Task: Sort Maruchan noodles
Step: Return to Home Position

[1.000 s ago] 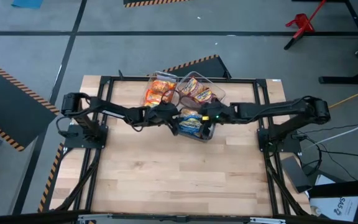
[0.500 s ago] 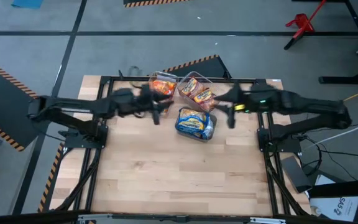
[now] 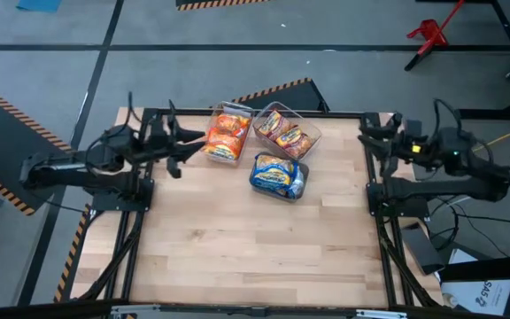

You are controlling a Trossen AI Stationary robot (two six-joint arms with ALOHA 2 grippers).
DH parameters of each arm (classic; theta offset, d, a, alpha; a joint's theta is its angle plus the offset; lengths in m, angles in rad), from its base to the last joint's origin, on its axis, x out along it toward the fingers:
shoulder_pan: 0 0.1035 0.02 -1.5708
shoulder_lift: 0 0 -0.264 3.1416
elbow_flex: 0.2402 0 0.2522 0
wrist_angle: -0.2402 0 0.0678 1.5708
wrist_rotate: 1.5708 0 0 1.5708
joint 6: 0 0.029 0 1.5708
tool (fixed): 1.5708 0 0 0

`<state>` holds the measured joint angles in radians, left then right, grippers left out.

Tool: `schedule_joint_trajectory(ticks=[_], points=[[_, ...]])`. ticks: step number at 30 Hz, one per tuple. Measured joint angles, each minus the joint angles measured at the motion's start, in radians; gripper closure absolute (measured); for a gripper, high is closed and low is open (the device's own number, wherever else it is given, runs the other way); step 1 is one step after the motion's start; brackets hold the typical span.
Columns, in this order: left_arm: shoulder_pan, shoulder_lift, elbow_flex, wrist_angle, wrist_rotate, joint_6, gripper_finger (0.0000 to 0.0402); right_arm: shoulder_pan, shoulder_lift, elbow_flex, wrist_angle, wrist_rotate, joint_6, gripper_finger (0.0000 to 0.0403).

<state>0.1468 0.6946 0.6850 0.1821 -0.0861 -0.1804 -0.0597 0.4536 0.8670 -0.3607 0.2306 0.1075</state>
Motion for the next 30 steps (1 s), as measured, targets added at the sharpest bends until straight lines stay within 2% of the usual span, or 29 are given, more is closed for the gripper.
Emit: schedule_joint_trajectory(ticks=[5,11,16,19,21,24,27,30], points=[[0.004,-0.176,-0.183,0.016,-0.024,-0.065,0.026,0.0,-0.209,-0.188,0.048,-0.001,0.099,0.0281],[0.003,-0.349,-0.409,0.101,-0.024,-0.132,0.026,0.0,-0.365,-0.431,0.108,-0.031,0.199,0.0281],[-0.011,-0.464,-0.576,0.126,-0.032,-0.172,0.026,0.0,-0.448,-0.655,0.241,-0.076,0.259,0.0281],[-0.025,-0.515,-0.66,0.164,-0.047,-0.208,0.026,0.0,-0.45,-0.782,0.368,-0.121,0.286,0.0281],[-0.036,-0.537,-0.677,0.132,-0.055,-0.209,0.026,0.0,-0.447,-0.857,0.466,-0.146,0.289,0.0281],[-0.051,-0.542,-0.677,0.078,-0.079,-0.197,0.026,0.001,-0.441,-0.858,0.402,-0.12,0.286,0.0281],[-0.058,-0.542,-0.678,0.029,-0.098,-0.179,0.026,0.0,-0.437,-0.859,0.409,-0.106,0.204,0.0281],[-0.063,-0.541,-0.678,-0.019,-0.107,-0.174,0.026,0.0,-0.437,-0.859,0.414,-0.047,0.175,0.0281]])
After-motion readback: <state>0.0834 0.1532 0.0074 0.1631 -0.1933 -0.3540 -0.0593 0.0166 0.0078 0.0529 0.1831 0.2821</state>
